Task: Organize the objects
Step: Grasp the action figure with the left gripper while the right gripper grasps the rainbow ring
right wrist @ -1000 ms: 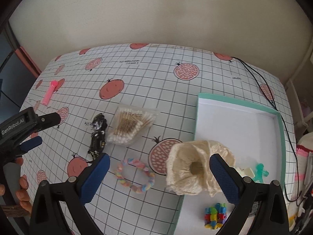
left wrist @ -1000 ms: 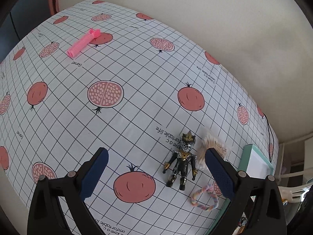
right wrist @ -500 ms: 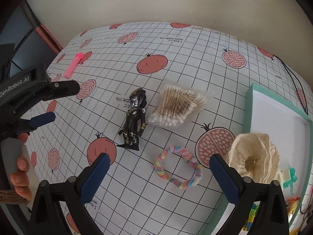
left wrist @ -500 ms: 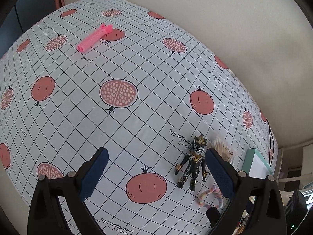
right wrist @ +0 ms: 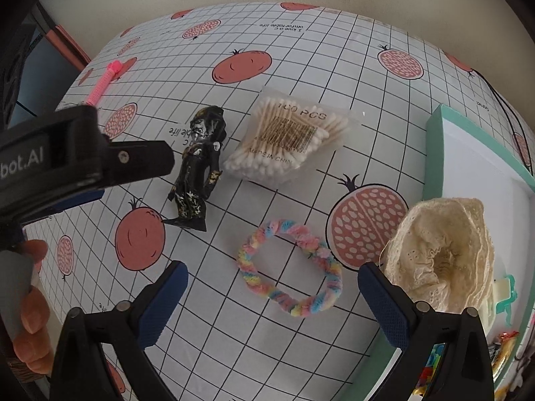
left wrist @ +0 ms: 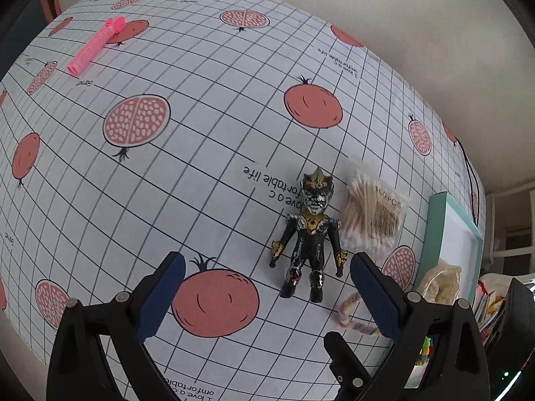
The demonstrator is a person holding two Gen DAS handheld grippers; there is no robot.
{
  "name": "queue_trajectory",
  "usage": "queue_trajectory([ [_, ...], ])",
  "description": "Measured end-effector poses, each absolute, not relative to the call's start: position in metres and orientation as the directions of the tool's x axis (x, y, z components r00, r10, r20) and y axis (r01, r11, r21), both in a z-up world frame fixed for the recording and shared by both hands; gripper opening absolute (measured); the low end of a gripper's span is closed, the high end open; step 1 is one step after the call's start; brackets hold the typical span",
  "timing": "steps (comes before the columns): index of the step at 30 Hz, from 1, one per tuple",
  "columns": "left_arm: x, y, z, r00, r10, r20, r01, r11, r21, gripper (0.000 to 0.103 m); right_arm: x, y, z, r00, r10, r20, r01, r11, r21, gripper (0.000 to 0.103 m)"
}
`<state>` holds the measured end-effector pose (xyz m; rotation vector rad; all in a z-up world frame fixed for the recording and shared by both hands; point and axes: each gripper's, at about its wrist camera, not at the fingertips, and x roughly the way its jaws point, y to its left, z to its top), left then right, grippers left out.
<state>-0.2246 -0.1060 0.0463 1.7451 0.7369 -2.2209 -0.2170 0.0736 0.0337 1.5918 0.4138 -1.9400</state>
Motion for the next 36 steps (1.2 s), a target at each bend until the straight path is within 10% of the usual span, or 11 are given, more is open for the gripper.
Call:
queue_trajectory([
  [18, -0.228, -0.095, 0.028, -0.248, 0.099, -0.964, 0.451, -0.869, -0.205, 0.097, -0.218, 0.074, 0.015, -0.093, -0.189, -0.978, 0.627, -0.774, 0.09, 0.099],
  [28, -0.227, -0.088, 0.026, -0.244, 0.123, -0.962, 0.429, -0.876, -0.221, 0.065, -0.225, 0.084, 0.024, -0.117, -0.199, -0.973, 0.609, -0.788, 0.088, 0.066],
  [36, -0.226, -0.081, 0.027, -0.245, 0.112, -0.963, 0.4, -0.893, -0.205, 0.044, -0.23, 0.091, 0.031, -0.113, -0.221, -0.969, 0.604, -0.789, 0.11, 0.059],
])
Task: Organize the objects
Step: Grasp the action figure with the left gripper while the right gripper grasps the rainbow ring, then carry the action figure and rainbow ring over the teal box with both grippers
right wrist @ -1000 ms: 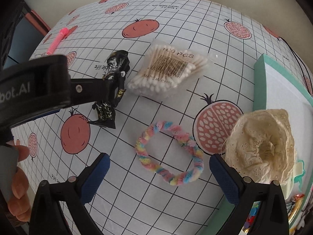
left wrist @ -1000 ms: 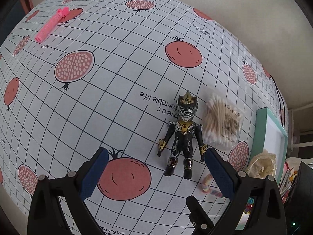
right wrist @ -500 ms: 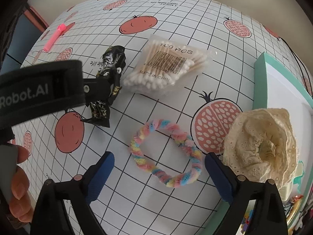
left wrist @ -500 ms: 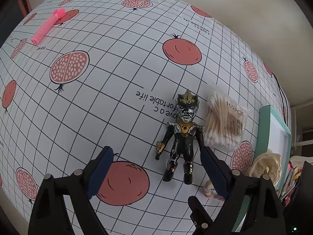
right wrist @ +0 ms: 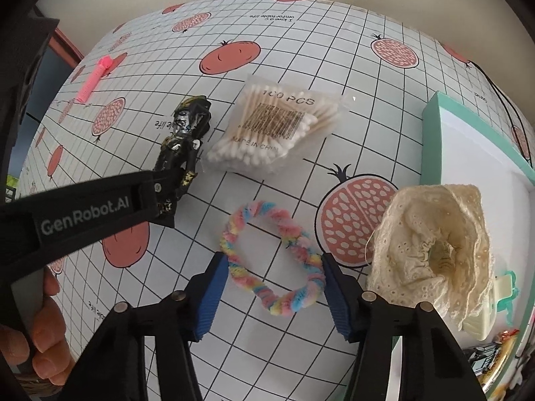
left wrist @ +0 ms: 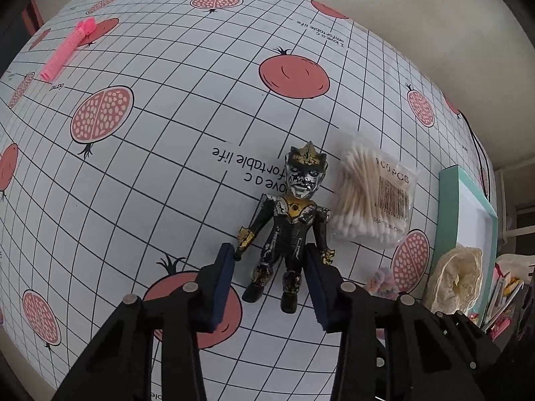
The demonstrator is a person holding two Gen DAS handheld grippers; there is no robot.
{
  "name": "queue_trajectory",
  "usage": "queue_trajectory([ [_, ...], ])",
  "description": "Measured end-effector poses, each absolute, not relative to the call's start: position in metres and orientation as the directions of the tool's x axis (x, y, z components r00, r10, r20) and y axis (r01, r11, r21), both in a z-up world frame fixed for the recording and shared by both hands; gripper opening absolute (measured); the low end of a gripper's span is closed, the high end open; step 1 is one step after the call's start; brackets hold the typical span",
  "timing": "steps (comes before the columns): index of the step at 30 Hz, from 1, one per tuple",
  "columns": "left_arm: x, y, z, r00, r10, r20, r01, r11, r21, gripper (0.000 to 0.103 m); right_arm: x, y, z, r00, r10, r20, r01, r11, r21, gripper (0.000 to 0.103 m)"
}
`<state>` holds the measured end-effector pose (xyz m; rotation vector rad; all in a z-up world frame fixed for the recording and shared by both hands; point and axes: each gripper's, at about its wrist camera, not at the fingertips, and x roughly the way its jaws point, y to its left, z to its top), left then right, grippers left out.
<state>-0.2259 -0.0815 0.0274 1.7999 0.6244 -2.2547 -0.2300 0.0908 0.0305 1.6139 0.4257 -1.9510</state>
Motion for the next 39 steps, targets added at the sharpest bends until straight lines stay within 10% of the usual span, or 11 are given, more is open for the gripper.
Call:
queue_trajectory([
  [39, -0.235, -0.048, 0.136, -0.511, 0.137, -0.849, 0.301, -0.896, -0.326, 0.043, -0.254, 0.166, 0.102, -0.273, -0.328, -0.904, 0.469, -0.866, 0.173, 0.059],
])
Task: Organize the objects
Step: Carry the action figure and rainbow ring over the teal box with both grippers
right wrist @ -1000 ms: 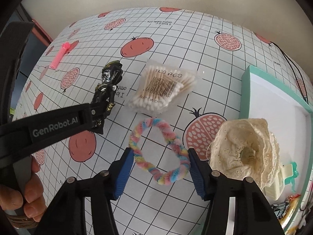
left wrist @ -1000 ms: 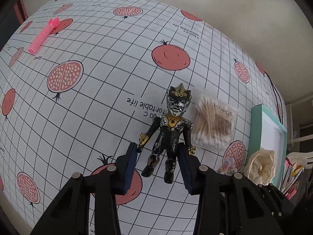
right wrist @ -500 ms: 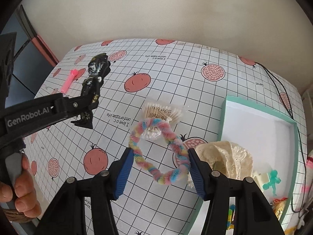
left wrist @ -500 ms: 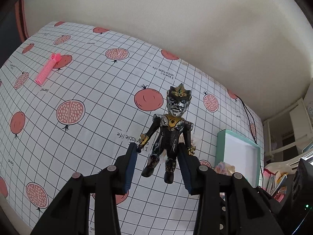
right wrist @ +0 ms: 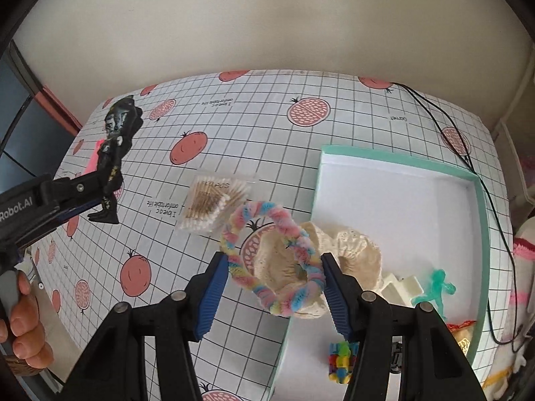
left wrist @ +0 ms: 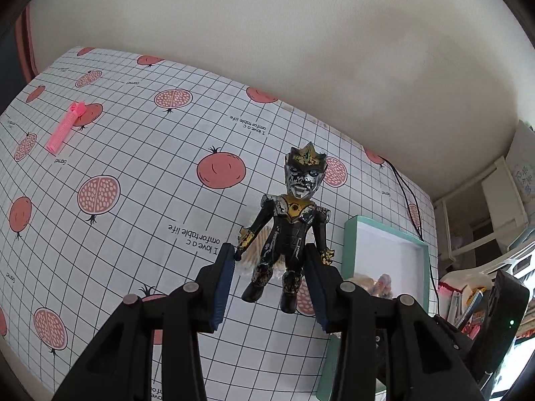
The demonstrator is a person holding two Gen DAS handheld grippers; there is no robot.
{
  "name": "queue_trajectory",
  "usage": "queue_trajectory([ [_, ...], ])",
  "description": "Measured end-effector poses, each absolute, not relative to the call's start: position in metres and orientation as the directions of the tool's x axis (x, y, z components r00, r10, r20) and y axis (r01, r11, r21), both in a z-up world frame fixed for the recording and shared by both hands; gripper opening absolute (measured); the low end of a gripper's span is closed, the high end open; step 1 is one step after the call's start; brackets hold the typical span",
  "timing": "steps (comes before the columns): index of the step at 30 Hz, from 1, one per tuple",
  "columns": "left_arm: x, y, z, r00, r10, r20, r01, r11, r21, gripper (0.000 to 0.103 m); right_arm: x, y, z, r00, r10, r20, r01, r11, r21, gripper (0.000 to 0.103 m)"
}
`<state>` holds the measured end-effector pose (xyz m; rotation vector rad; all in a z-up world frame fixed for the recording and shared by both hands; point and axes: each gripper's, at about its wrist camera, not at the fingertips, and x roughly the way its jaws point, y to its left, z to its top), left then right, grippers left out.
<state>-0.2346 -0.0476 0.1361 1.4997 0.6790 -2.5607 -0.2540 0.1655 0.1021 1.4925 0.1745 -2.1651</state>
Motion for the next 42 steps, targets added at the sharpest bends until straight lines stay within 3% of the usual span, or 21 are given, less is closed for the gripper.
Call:
queue_trajectory([
  [30, -0.249, 0.14, 0.117, -0.443, 0.212, -0.871, -0.018, -0.974, -0.227, 0.043, -0.294, 0.319, 0.099, -0.382, -0.123, -0.916, 0.134, -0.988, 0.077, 0.06],
  [42, -0.256, 0.151, 0.093, -0.406, 0.214, -0.888, -0.013, -0.973, -0.228, 0.043, -0.298, 0.326, 0.072, -0.342, -0.092, -0.935, 0.112, -0.992, 0.057, 0.061],
])
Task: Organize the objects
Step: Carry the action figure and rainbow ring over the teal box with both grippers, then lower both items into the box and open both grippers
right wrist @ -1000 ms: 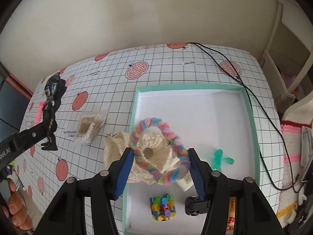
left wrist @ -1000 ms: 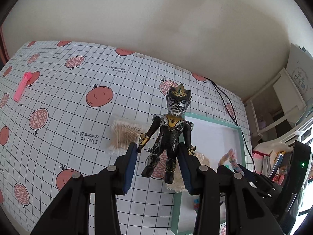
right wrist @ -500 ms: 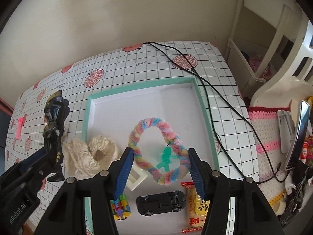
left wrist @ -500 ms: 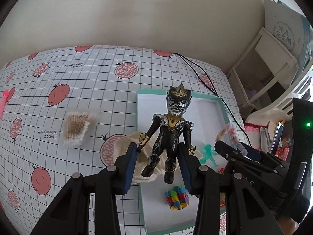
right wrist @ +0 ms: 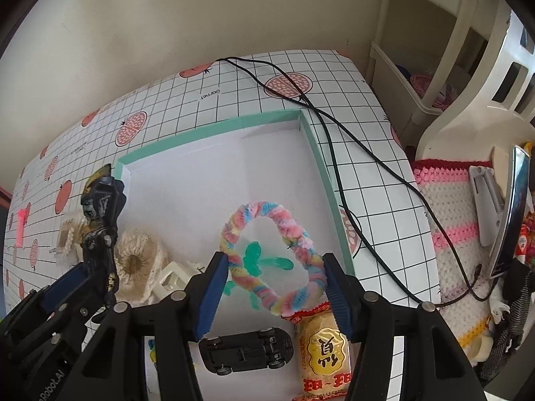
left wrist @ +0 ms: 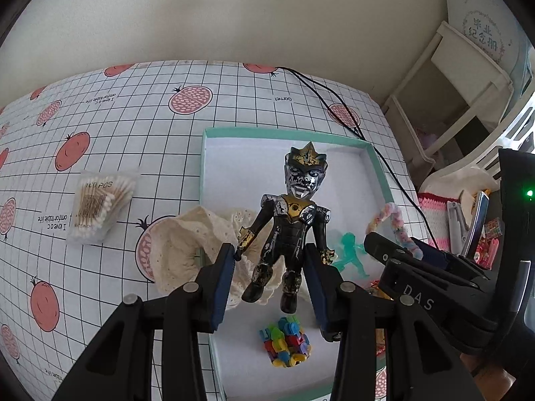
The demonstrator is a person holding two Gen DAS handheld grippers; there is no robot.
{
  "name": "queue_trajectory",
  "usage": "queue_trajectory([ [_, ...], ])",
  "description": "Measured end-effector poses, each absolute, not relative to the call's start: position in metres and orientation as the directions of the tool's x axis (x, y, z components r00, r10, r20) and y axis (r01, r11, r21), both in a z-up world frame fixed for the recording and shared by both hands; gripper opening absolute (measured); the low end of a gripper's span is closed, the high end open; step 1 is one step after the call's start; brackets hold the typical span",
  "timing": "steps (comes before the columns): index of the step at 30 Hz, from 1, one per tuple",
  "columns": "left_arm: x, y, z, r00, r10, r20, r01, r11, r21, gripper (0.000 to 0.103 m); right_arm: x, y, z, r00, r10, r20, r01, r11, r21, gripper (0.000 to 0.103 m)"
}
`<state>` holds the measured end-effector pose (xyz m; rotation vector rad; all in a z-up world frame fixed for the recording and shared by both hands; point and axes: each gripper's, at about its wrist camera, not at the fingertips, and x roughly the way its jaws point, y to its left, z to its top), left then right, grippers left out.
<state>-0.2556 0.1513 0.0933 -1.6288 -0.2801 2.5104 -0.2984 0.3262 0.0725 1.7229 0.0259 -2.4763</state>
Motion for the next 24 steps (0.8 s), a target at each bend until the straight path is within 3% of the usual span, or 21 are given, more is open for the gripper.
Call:
queue_trajectory([
  [12, -0.259, 0.154, 0.072, -0.386, 0.203, -0.9, 0.006, -0.975, -0.222, 0.044, -0.299, 0.325, 0.06, -0.319, -0.084, -0.944, 0.119, -0.992, 0.048, 0.062],
  [19, -0.261, 0.153, 0.073, -0.374, 0.218, -0.902, 0.011, -0.971, -0.24, 0.044, -0.299, 0.323, 0.059, -0.321, -0.072, -0.944, 0.136, -0.99, 0.03, 0.068],
  [24, -0.261, 0.152, 0.08, -0.376, 0.242, -0.895, 0.01, -0.964, -0.265, 0.052, -0.298, 0.323, 0.062, -0.322, -0.063, -0.945, 0.137, -0.99, 0.02, 0.07],
])
